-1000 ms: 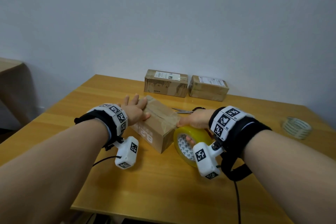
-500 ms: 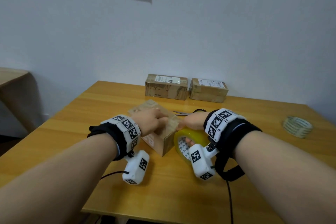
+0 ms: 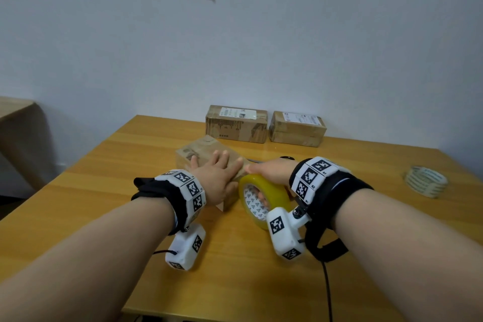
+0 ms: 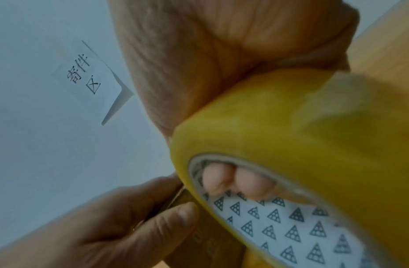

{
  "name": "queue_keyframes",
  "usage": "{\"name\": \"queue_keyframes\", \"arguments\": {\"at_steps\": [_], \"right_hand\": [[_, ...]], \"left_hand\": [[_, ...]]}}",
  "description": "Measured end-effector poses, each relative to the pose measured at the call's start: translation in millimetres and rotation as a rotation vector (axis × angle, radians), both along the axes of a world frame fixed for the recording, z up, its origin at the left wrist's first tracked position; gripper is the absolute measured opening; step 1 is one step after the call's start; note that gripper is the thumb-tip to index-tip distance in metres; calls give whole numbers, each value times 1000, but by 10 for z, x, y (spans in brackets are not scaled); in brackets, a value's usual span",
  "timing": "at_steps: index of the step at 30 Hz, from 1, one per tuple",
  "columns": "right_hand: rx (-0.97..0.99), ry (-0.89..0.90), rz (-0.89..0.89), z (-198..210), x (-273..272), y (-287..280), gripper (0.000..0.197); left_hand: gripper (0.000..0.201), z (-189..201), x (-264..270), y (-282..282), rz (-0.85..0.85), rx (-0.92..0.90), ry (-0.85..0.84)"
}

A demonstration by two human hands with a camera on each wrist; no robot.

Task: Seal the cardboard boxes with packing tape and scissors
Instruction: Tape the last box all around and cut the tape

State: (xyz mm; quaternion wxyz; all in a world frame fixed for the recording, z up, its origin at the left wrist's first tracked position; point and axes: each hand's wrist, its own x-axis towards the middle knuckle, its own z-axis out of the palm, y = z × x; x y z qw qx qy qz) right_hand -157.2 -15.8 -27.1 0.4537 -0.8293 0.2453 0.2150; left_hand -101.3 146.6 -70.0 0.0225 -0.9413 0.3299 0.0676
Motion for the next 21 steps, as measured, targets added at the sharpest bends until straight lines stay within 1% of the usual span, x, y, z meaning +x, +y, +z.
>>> {"name": "queue_keyframes", "arguments": {"at_steps": [3,10,13,15,16,17,18,19,21], "right_hand": [[21,7,2,5,58,11,55],[-27,1,23,-33,147,108,55],[-59,-20,78,-40,187,108,62],[-169,-12,164,-9,165,107,75],[-196,-3,194,9,146,105,81],[-184,-2,200,26,122,107,82],[-121,-6,173,28,114,92,75],[-46,-22,149,32,90,76,61],[31,-44,121,19,75,57,34]], "left_hand": [[56,-10,64,10,3,-29,23],[53,3,157,23,-17,-53,55],[55,23,211,41,-57,-79,108],[56,28,251,43,-74,-117,167],[56,30,262,39,-75,-135,182],[57,28,272,35,-73,-152,188],[57,28,279,32,-70,-168,193],[58,29,284,29,-68,-186,198],[60,19,297,24,-68,-222,202]]}}
